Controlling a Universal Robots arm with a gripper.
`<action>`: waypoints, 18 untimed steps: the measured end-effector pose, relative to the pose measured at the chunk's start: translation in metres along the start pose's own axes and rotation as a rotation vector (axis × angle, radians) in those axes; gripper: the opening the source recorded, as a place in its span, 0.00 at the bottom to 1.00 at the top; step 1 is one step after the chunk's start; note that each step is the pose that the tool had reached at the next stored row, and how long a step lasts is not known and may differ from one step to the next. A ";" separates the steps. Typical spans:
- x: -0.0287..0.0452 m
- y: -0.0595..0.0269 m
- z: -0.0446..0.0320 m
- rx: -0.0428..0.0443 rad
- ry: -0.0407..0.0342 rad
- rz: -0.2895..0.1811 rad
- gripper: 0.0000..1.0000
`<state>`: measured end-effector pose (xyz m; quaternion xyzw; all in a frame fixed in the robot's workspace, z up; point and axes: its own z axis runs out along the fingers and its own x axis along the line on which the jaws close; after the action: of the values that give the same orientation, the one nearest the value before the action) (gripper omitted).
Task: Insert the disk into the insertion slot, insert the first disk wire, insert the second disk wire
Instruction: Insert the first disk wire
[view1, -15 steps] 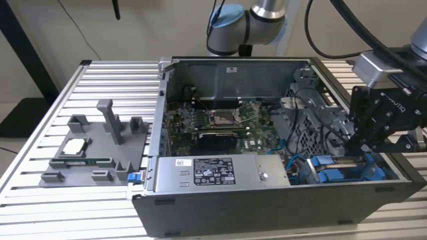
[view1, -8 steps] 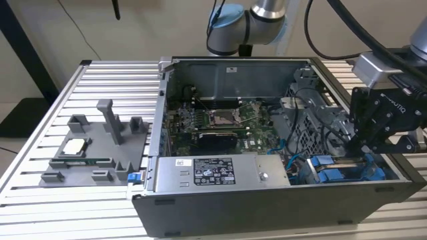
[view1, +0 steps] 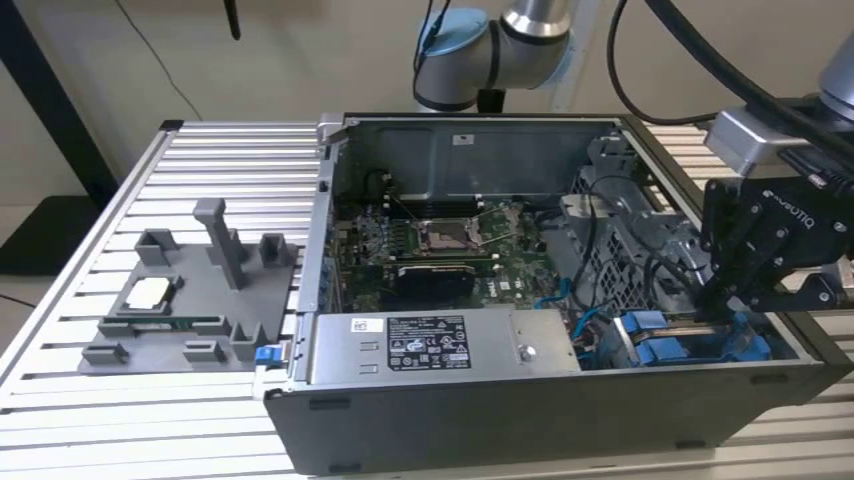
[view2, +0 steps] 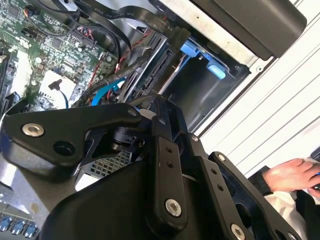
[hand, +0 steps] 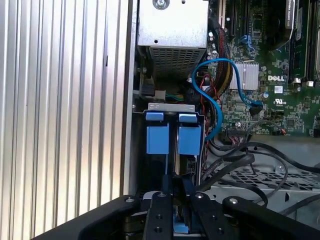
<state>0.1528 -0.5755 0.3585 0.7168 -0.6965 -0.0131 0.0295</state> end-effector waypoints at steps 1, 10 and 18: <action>0.0000 0.0000 0.0000 0.0000 0.0001 0.000 0.19; -0.0001 0.0000 0.0001 -0.0002 0.0062 0.000 0.19; 0.0000 0.0000 0.0004 -0.0003 0.0095 0.001 0.19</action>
<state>0.1528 -0.5755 0.3582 0.7167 -0.6966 -0.0098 0.0329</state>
